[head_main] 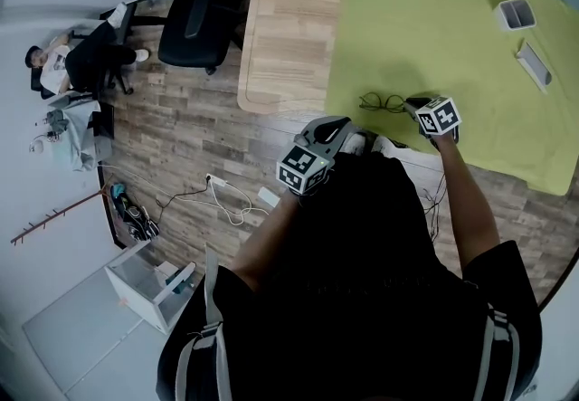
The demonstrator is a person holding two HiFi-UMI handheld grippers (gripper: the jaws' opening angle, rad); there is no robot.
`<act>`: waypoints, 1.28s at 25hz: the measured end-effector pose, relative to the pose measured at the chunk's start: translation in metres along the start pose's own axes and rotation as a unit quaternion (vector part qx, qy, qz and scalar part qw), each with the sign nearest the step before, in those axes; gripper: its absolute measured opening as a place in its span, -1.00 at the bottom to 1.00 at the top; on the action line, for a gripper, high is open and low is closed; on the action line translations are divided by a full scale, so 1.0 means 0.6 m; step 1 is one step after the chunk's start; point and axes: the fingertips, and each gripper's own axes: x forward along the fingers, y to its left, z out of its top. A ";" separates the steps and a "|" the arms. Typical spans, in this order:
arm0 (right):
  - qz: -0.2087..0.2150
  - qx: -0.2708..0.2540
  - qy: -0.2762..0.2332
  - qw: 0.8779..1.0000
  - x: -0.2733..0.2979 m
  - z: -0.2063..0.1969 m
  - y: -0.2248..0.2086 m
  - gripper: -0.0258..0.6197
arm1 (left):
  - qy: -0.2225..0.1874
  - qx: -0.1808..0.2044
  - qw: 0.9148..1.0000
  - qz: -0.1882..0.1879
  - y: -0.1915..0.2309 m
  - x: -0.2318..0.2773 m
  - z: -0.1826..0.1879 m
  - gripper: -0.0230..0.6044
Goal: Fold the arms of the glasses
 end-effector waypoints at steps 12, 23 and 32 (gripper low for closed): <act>-0.043 -0.025 -0.047 0.998 -0.035 0.016 0.015 -0.75 | -0.015 0.014 1.000 -0.009 -0.002 -0.011 0.007 -0.87; -0.064 -0.032 -0.114 0.991 -0.089 0.022 0.065 -0.83 | -0.030 0.029 0.998 -0.036 -0.016 -0.022 0.011 -0.87; -0.088 -0.050 -0.225 0.969 -0.163 0.066 0.124 -0.83 | -0.067 0.059 0.994 -0.056 -0.038 -0.027 0.051 -0.87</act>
